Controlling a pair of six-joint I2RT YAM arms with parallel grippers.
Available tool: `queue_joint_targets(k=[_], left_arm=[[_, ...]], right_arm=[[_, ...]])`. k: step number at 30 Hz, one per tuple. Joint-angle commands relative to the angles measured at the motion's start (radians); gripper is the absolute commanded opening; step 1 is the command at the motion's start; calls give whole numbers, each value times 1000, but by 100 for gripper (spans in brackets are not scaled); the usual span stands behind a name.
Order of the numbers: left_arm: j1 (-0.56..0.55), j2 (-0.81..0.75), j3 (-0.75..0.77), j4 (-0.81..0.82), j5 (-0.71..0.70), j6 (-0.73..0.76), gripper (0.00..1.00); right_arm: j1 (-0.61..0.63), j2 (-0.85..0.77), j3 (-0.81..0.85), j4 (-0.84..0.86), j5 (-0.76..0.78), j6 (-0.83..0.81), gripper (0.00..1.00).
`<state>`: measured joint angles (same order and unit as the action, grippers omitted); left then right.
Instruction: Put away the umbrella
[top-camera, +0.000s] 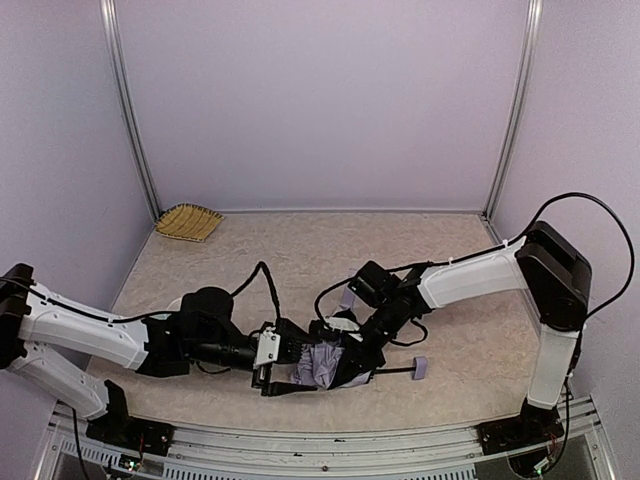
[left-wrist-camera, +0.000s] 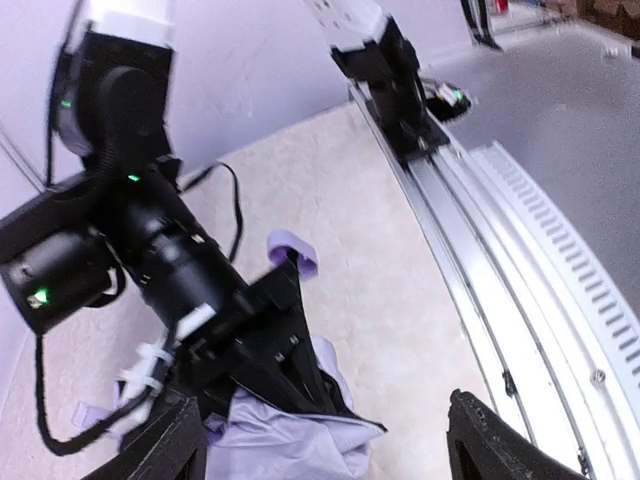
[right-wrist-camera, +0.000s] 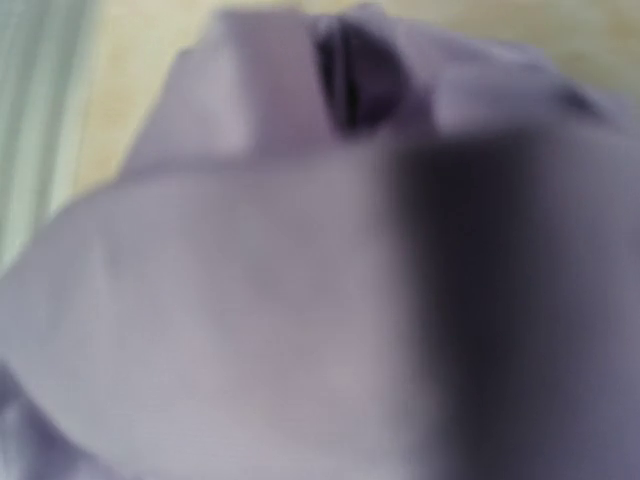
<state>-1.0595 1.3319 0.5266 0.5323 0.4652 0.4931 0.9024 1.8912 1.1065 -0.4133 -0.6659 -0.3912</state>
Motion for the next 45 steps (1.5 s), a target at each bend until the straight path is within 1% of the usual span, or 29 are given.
queue_joint_targets(k=[1, 7, 12, 13, 15, 16, 19, 22, 24, 27, 32, 35, 36, 38, 41, 43, 45], left_arm=[[-74, 80, 27, -190, -241, 225, 82], [-83, 216, 75, -197, -349, 234, 86], [-83, 372, 184, -337, -386, 150, 86], [-80, 451, 235, -423, -432, 124, 84], [-70, 509, 291, -522, -424, 109, 79], [-64, 530, 315, -580, -407, 100, 73], [-58, 567, 366, -668, -340, 69, 57], [-58, 604, 410, -734, -282, 53, 42], [-54, 625, 430, -760, -269, 39, 40], [-34, 642, 454, -793, -214, 20, 38], [33, 678, 521, -876, -57, -13, 37], [70, 723, 566, -923, 23, -34, 35], [80, 737, 580, -940, 53, -36, 35], [103, 769, 603, -967, 96, -49, 35], [115, 814, 640, -1012, 113, -58, 34], [119, 835, 659, -1038, 125, -51, 34], [124, 840, 666, -1046, 137, -46, 34]], right_arm=[[-8, 131, -12, -240, -158, 22, 11], [-11, 241, 62, -278, -203, -2, 10], [-14, 283, 105, -269, -208, -4, 11], [-17, 272, 120, -250, -197, 15, 17], [-23, 246, 119, -222, -171, 41, 25], [-31, 231, 113, -202, -156, 60, 32], [-66, 161, 66, -116, -110, 141, 43], [-106, 71, 2, -32, -85, 203, 50], [-119, -3, -37, 10, -62, 225, 54], [-130, -90, -86, 7, -3, 229, 58], [-151, -289, -196, -4, 173, 272, 59], [-150, -449, -261, 37, 300, 323, 58], [-142, -508, -288, 71, 347, 339, 57], [-83, -641, -356, 176, 424, 338, 57], [100, -765, -465, 327, 614, 205, 59], [202, -791, -542, 437, 698, 119, 61], [270, -766, -564, 510, 783, 62, 63]])
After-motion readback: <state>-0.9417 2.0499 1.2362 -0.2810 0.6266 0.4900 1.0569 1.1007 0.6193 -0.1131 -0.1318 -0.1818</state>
